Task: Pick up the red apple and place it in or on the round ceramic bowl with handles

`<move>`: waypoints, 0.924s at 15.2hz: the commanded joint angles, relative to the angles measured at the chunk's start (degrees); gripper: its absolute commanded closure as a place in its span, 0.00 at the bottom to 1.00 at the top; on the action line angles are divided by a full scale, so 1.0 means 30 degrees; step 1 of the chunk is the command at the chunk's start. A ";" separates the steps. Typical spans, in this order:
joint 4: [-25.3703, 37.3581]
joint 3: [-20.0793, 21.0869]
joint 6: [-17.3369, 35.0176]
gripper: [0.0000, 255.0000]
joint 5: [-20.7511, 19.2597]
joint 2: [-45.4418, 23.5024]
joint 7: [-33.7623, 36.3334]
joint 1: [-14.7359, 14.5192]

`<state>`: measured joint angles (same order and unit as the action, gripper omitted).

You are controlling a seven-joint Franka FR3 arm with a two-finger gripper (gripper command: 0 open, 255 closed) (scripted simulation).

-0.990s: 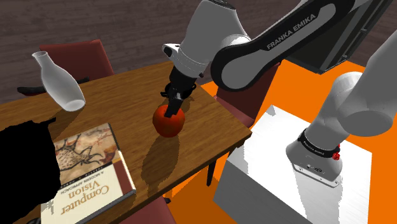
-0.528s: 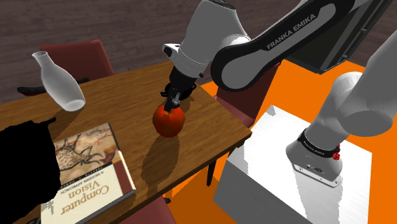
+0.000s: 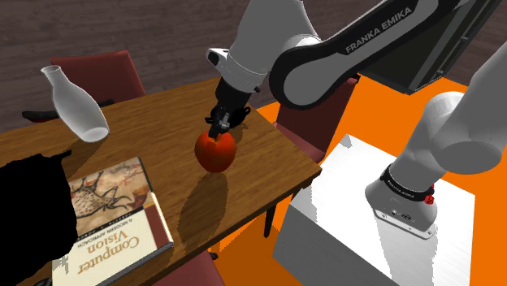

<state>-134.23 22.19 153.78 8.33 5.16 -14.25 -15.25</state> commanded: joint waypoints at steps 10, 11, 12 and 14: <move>0.1494 -0.0262 -0.2942 1.00 0.0423 0.1506 -0.0194 -0.0018; 0.1657 -0.0286 -0.3207 1.00 0.0437 0.1612 -0.0196 -0.0015; 0.1824 -0.0309 -0.3472 1.00 0.0449 0.1713 -0.0196 -0.0012; 0.2169 -0.0355 -0.4000 1.00 0.0467 0.1903 -0.0191 -0.0003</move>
<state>-128.33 21.06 142.63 9.81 10.60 -15.08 -15.23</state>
